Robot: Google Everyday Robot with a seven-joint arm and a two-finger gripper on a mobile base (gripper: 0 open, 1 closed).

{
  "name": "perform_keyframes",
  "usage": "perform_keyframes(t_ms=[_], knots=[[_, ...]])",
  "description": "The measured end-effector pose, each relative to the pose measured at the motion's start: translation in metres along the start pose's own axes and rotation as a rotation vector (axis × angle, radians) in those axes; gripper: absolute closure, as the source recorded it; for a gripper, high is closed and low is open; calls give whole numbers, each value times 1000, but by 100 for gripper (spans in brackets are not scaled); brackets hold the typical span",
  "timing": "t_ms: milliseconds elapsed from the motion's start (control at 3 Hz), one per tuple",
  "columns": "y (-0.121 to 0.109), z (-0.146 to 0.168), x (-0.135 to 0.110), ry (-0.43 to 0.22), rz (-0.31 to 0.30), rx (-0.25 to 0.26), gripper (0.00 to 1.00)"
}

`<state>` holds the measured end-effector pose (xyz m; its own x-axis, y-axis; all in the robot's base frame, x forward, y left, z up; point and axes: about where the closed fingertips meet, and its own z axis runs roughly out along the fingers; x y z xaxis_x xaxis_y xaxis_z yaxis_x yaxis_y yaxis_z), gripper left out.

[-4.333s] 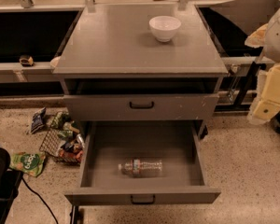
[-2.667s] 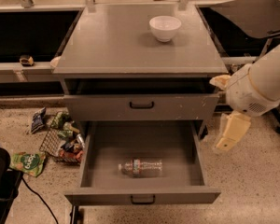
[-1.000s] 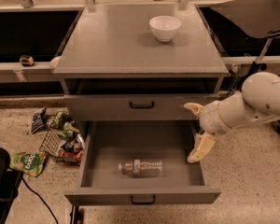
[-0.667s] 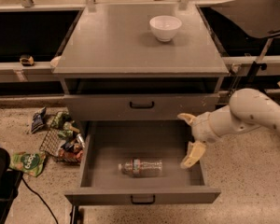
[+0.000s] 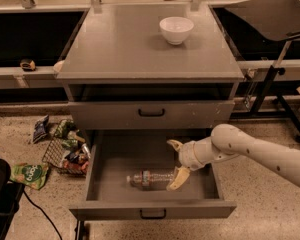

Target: Pick water bottle from middle drawer and place on counter

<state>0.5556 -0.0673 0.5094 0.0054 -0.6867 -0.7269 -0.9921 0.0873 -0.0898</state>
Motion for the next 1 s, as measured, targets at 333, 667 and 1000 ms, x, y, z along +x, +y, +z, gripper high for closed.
perform_keyframes(t_ms=[333,667,1000], knots=[[0,0,0,0,0,0,0],[-8,30,7,-3,-45,-31,0],[-13,62,11,-19,-108,-42,0]])
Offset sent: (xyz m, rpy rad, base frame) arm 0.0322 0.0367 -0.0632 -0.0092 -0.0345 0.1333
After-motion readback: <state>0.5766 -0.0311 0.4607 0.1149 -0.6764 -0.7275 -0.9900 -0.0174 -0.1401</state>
